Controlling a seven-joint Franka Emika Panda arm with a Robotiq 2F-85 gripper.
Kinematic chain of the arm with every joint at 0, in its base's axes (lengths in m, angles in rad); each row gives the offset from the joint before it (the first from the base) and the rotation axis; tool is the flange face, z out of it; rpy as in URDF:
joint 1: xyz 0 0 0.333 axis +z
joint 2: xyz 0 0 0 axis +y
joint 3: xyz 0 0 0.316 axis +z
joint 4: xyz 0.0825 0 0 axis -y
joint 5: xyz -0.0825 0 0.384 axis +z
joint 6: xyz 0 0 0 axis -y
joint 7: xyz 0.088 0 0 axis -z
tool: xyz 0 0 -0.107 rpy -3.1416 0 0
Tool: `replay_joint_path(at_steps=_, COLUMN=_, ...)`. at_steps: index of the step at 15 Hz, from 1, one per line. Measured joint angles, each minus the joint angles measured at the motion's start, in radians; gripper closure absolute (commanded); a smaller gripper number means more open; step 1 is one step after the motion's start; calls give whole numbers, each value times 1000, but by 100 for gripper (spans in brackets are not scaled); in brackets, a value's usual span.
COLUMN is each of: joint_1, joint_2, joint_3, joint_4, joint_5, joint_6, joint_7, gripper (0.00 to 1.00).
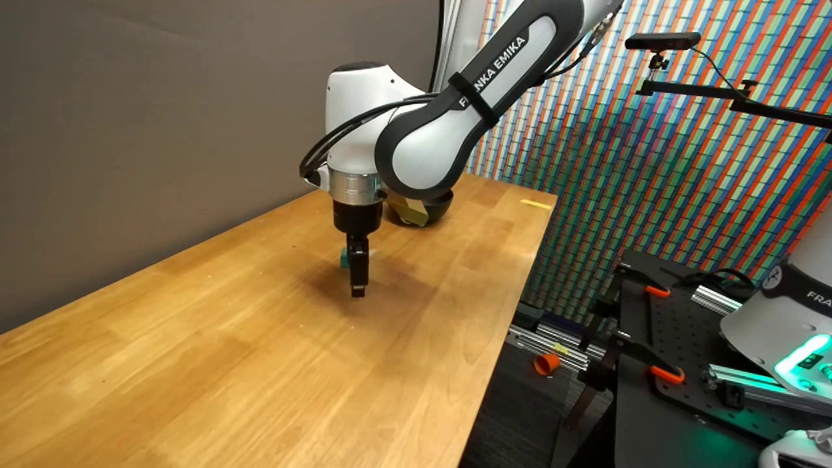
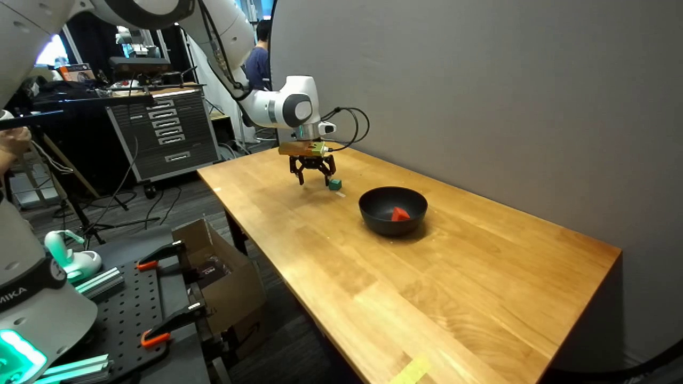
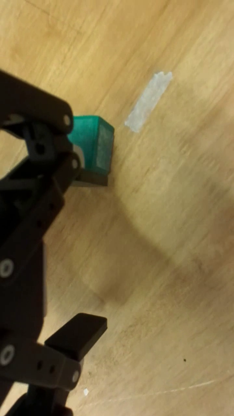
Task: Put the cubes in the black bowl
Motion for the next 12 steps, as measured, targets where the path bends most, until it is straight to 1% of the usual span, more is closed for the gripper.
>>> replay_joint_path(at_steps=5, joint_1=14, joint_2=21, joint_3=-33, joint_4=64, joint_5=-47, joint_6=-5, joint_7=-5, gripper=0)
replay_joint_path(at_steps=12, joint_1=19, joint_2=24, joint_3=-59, joint_4=140, joint_5=-63, joint_6=-40, joint_7=-13, gripper=0)
